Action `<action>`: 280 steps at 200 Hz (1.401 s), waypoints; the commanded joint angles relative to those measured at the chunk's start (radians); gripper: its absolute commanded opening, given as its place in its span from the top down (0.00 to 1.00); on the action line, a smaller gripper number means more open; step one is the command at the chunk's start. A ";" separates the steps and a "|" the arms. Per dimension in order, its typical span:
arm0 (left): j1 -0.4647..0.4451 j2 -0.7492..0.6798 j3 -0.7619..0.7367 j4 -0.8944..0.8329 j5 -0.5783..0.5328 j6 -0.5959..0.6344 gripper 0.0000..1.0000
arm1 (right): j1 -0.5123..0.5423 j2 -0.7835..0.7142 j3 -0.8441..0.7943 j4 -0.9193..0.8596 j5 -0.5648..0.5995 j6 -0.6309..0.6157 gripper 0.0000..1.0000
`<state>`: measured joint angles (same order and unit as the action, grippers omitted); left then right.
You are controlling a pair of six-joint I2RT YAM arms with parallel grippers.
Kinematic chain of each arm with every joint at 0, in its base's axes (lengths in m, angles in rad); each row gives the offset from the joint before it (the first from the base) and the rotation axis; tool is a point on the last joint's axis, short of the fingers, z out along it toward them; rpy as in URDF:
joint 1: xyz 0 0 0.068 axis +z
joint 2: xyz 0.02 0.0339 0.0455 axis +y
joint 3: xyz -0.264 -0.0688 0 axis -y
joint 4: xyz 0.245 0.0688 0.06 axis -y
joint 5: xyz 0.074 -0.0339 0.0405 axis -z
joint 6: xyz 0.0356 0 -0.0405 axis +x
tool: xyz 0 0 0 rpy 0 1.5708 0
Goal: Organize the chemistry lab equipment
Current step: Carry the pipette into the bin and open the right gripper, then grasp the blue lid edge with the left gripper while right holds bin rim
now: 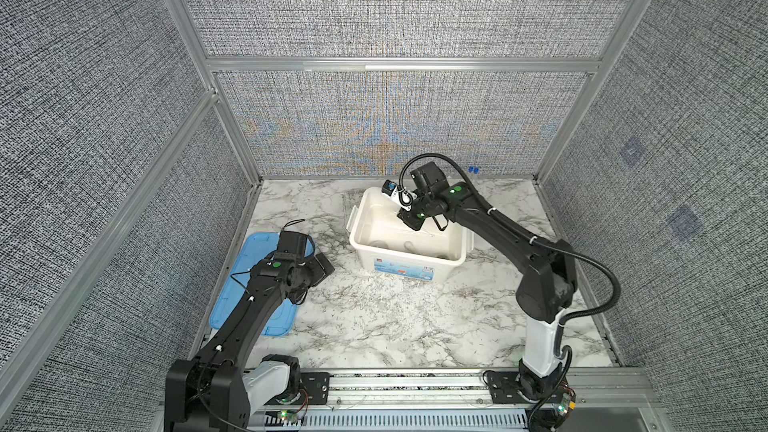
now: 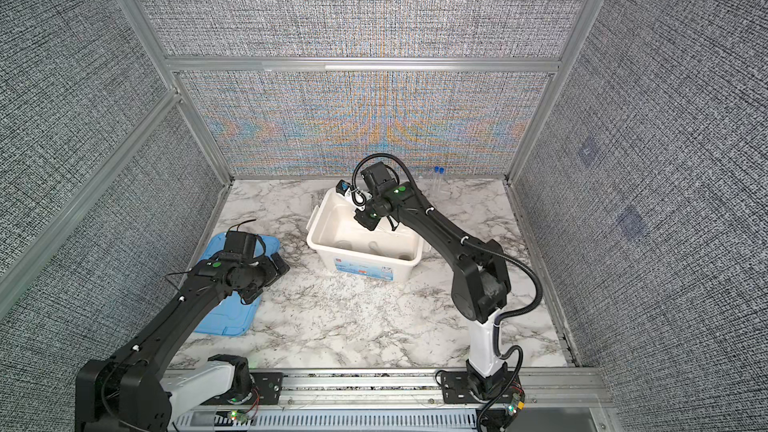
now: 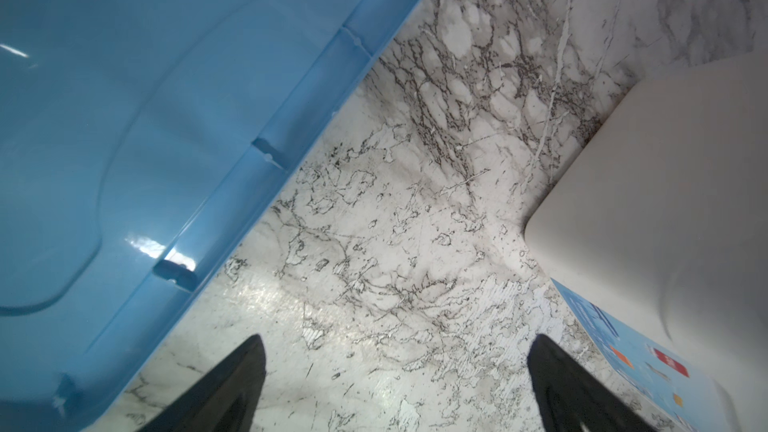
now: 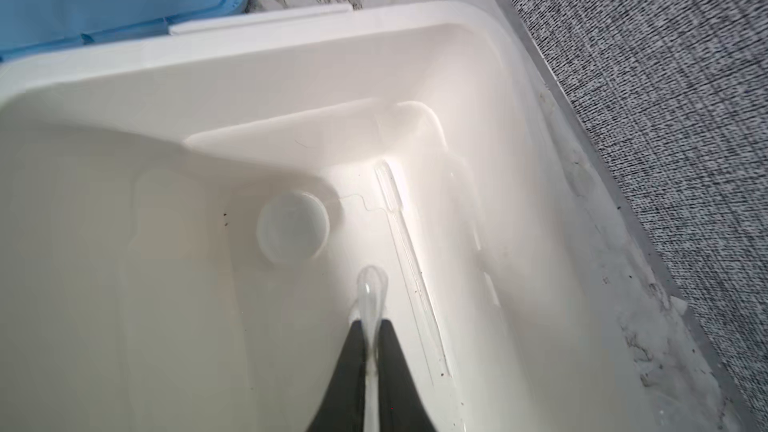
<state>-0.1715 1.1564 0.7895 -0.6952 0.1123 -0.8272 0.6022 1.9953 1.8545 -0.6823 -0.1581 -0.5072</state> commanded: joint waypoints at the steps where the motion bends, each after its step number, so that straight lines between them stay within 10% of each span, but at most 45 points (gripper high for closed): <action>1: 0.003 0.032 0.040 -0.087 -0.073 0.048 0.01 | 0.000 0.060 0.027 -0.035 -0.019 -0.043 0.90; 43: 0.042 0.101 0.086 -0.128 -0.107 0.096 0.01 | 0.001 0.150 0.022 0.044 0.001 -0.038 0.88; 72: 0.089 0.192 0.159 -0.189 -0.108 0.129 0.01 | 0.001 0.131 -0.016 0.114 0.017 -0.020 0.69; 130: 0.131 0.327 0.261 -0.235 -0.081 0.200 0.01 | 0.013 -0.166 -0.183 0.249 -0.040 0.126 0.59; 280: 0.132 0.725 0.494 -0.290 -0.047 0.465 0.48 | 0.177 -0.789 -0.732 0.449 -0.008 0.395 0.57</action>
<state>-0.0387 1.8446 1.2598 -0.9882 0.0704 -0.4248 0.7624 1.2354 1.1397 -0.2508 -0.1951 -0.1303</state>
